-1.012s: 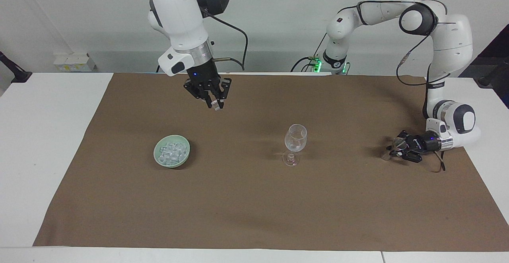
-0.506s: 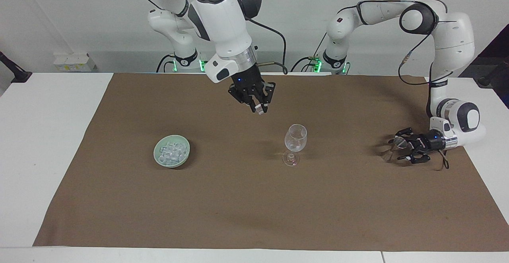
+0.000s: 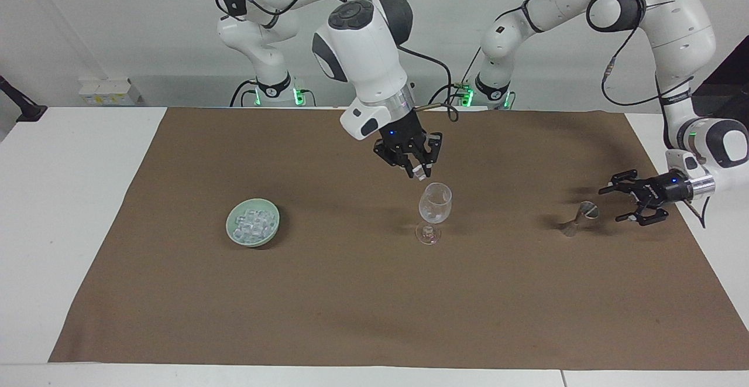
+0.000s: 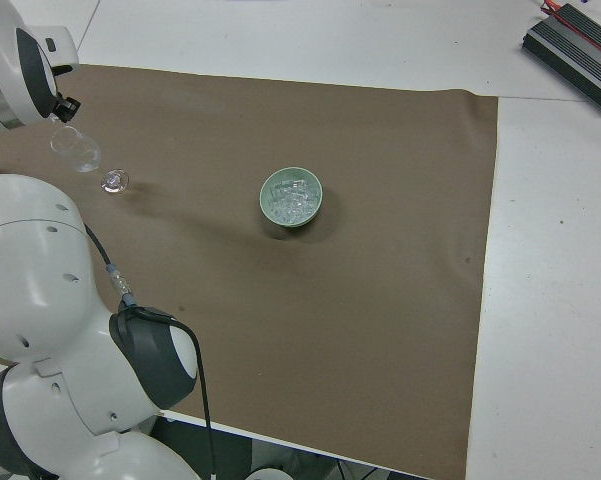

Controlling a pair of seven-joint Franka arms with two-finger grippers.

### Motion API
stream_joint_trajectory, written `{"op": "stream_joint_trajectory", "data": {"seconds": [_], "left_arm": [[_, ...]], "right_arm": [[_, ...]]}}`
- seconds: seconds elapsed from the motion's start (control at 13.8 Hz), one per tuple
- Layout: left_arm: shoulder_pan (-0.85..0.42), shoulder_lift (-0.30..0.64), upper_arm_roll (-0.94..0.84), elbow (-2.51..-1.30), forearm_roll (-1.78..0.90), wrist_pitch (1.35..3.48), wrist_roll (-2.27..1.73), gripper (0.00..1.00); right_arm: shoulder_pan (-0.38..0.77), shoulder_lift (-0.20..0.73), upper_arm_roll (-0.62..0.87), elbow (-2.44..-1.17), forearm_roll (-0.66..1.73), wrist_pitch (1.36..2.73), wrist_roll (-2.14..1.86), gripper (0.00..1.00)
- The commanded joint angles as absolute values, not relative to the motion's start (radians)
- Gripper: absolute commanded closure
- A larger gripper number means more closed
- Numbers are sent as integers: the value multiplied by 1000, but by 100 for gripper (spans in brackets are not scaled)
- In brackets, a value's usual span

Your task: Pour wine and add ice with both arms

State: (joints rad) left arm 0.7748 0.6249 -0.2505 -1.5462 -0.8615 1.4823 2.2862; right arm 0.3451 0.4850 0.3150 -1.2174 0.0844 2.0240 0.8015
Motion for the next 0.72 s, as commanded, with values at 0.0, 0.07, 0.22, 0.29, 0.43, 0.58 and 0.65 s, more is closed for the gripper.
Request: {"op": "stream_joint_trajectory", "data": {"seconds": [0.0, 0.07, 0.22, 0.29, 0.43, 0.58, 0.65], "left_arm": [[733, 549, -242, -1543, -824, 1441, 2127, 14], [714, 523, -239, -1543, -816, 1415, 2059, 14], [681, 445, -238, -1542, -770, 1423, 1967, 14], [664, 398, -238, -1542, -753, 1425, 1923, 14], [625, 329, -238, -1525, -686, 1440, 1812, 14], [589, 269, -236, -1488, -599, 1454, 1708, 14], [583, 246, -236, -1464, -547, 1453, 1644, 14]], "right_arm": [[364, 535, 314, -1181, 31, 2069, 825, 100], [373, 548, 314, -1183, 23, 2089, 827, 100], [390, 563, 316, -1190, -7, 2105, 845, 100], [393, 566, 321, -1203, -30, 2111, 847, 100], [393, 569, 321, -1210, -43, 2125, 845, 100], [403, 583, 321, -1210, -58, 2126, 845, 100], [405, 583, 322, -1210, -72, 2126, 844, 100]]}}
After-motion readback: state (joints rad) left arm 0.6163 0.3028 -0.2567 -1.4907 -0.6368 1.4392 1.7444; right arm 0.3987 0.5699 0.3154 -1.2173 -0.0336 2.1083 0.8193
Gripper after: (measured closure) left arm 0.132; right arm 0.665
